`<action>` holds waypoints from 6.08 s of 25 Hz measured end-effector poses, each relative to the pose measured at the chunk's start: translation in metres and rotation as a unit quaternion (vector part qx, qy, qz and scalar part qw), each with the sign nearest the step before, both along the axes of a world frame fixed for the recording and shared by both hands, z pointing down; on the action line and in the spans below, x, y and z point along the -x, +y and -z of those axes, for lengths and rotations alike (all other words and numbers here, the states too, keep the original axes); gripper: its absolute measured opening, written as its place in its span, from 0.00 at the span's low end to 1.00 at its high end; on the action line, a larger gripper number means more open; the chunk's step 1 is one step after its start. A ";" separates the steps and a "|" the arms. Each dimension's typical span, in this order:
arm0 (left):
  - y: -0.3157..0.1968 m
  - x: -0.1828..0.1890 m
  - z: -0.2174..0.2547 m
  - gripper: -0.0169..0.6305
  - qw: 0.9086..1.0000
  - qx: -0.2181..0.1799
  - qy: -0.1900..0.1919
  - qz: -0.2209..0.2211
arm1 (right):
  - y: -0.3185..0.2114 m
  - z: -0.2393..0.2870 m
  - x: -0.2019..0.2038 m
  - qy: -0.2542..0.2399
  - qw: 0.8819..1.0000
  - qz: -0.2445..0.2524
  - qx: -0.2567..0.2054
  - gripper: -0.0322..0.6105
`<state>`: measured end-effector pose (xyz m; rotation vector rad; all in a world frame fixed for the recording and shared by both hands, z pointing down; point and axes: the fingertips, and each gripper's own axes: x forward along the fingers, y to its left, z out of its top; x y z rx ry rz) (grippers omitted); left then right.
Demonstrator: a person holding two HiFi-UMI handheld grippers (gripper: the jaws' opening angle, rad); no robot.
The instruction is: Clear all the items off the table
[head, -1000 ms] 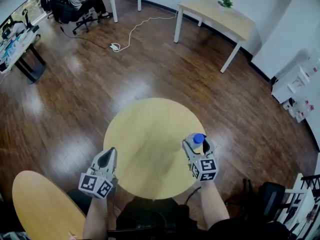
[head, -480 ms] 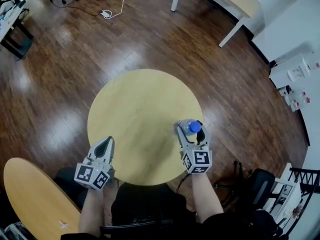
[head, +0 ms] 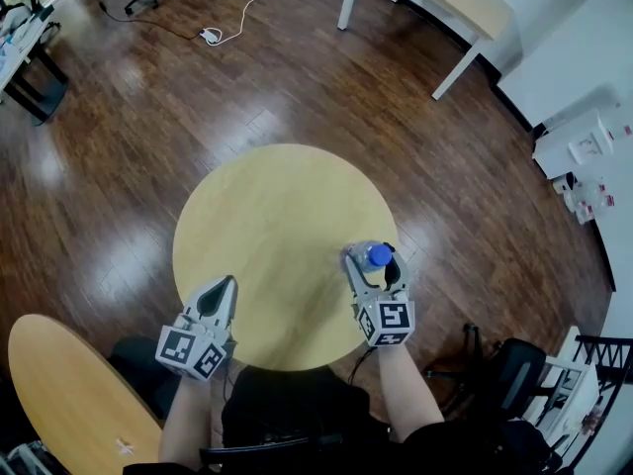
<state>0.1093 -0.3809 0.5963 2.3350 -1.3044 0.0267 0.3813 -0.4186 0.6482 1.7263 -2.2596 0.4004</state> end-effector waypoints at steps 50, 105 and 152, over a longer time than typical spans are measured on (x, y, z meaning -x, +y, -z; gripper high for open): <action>-0.019 0.061 0.148 0.01 0.973 -0.204 0.079 0.079 | 0.001 0.193 0.011 0.041 0.974 -0.044 -0.217 0.05; 0.626 0.417 0.173 0.01 0.651 -0.229 -0.094 0.717 | 0.346 0.218 0.672 -0.036 0.679 0.668 -0.303 0.05; 0.733 0.332 0.146 0.01 0.466 -0.122 -0.134 0.866 | 0.484 0.199 0.753 -0.182 0.495 0.849 -0.043 0.05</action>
